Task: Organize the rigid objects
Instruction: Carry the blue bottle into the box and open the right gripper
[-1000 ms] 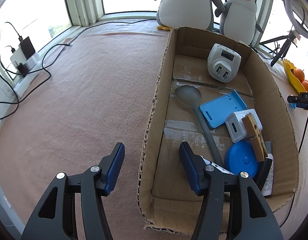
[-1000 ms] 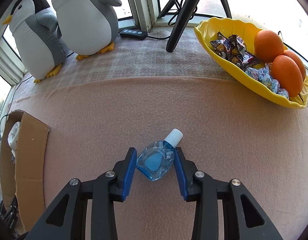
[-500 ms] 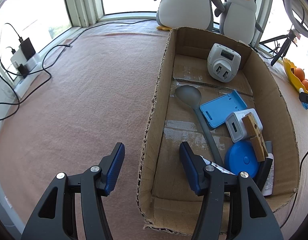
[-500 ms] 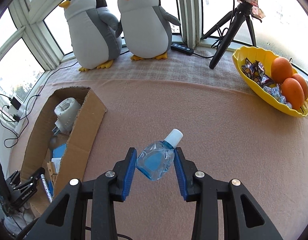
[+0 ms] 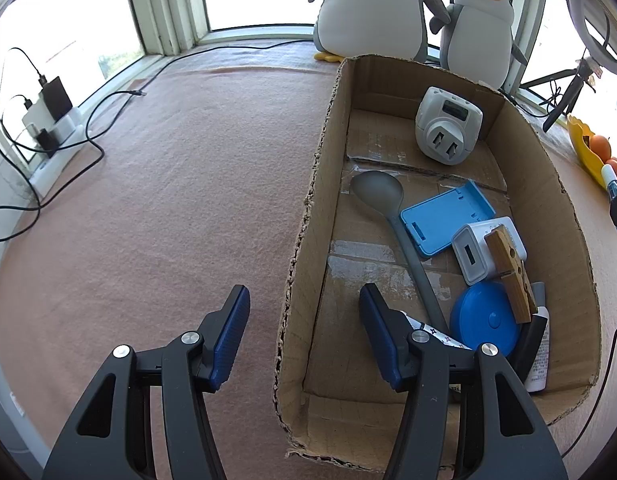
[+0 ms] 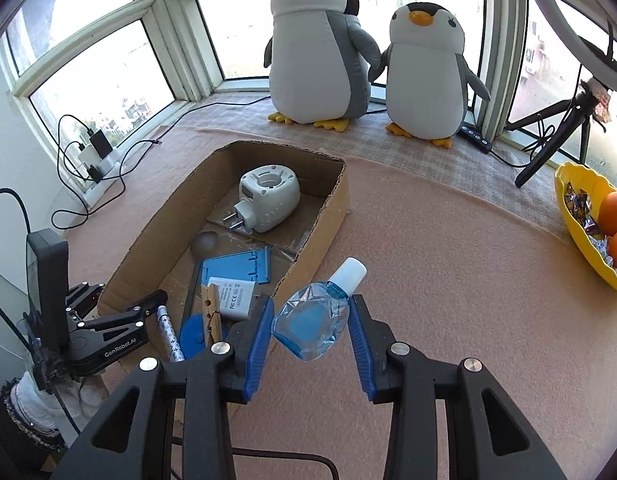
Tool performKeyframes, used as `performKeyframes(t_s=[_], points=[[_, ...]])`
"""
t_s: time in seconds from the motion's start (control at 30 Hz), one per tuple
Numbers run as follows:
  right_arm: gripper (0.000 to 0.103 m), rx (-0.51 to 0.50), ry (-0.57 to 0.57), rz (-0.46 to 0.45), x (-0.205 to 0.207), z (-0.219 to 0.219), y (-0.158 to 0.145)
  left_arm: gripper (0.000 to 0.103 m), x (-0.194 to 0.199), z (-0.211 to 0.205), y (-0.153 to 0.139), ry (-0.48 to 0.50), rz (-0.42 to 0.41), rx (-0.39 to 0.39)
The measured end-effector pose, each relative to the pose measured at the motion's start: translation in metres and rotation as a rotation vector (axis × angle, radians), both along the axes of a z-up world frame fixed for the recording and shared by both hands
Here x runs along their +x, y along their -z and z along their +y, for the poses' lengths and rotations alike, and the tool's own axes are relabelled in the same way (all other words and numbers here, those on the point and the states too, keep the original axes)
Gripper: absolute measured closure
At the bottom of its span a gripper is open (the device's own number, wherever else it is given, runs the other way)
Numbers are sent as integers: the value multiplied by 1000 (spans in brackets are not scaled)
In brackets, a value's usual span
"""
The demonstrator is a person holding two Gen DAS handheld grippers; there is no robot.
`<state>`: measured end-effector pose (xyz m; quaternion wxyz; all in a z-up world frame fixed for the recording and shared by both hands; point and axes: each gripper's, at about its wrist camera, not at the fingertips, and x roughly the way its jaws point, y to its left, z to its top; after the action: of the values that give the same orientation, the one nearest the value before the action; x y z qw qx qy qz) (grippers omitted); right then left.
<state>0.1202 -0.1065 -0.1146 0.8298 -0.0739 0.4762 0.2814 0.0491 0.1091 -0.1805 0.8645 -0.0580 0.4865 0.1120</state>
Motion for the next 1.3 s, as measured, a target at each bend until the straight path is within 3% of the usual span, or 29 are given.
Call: performKeyframes(t_s=[0.47, 1.3], points=[[69, -46, -169, -3, -38, 55, 14, 45, 0, 0, 0, 0, 0, 0], [68, -99, -211, 2, -48, 79, 28, 45, -1, 0, -1, 2, 0, 4]])
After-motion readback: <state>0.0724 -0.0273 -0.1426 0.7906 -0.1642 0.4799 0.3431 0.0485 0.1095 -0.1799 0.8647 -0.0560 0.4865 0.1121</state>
